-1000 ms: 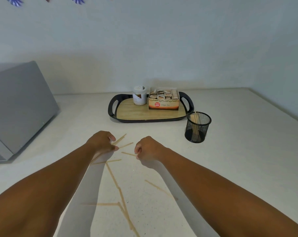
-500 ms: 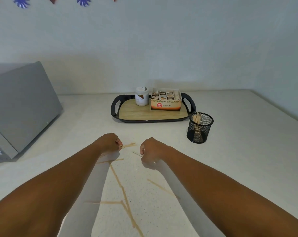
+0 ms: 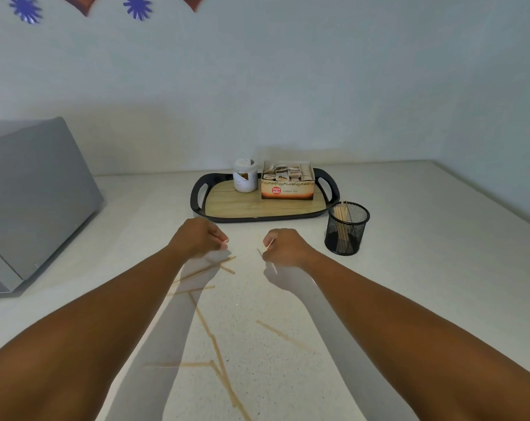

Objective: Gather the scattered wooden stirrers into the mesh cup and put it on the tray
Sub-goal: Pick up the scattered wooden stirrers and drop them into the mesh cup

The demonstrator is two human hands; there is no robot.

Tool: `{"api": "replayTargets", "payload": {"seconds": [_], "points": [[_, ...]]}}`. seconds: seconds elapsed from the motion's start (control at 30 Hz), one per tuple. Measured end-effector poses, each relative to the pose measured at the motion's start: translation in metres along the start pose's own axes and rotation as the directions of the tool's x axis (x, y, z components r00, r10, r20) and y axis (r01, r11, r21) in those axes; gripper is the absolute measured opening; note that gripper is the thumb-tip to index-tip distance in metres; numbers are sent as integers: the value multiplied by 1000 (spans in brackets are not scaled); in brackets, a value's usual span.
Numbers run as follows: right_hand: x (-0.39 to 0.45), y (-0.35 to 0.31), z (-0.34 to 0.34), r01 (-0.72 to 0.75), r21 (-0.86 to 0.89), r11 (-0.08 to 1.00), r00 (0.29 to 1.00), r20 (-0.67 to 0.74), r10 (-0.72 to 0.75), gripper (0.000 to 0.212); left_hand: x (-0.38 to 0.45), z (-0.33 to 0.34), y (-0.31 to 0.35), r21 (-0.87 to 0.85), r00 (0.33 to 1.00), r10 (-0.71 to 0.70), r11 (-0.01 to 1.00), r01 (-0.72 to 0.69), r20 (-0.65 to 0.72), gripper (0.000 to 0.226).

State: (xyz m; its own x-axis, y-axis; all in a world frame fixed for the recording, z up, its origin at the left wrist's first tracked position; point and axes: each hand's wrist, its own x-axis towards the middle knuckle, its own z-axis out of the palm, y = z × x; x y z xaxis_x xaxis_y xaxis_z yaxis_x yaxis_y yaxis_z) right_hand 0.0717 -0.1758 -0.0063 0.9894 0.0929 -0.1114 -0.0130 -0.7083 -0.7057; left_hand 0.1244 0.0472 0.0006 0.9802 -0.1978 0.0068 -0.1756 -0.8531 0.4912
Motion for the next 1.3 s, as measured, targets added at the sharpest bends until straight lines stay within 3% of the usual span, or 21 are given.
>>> {"api": "replayTargets", "payload": {"seconds": [0.17,0.27,0.53,0.83,1.0,1.3], "points": [[-1,-3,-14,55,70,996,995,-83,-49,78,4,0,30,-268,999,21,963,-29,-30,15],[-2,-3,-24,113,95,989,980,-172,-96,91,8,1,50,-399,999,26,916,-42,-45,16],[-6,2,-68,185,11,983,903,-396,-165,75,24,8,111,-499,982,89,851,-163,-169,12],[-10,26,-124,149,-19,989,791,-597,-131,68,38,27,190,-643,965,127,725,-248,-229,11],[-12,42,-141,85,-33,996,750,-655,-86,67,50,43,221,-612,954,143,740,-279,-262,9],[-10,67,-143,27,-97,995,762,-642,-83,70,60,69,239,-557,964,139,793,-246,-228,10]]}}
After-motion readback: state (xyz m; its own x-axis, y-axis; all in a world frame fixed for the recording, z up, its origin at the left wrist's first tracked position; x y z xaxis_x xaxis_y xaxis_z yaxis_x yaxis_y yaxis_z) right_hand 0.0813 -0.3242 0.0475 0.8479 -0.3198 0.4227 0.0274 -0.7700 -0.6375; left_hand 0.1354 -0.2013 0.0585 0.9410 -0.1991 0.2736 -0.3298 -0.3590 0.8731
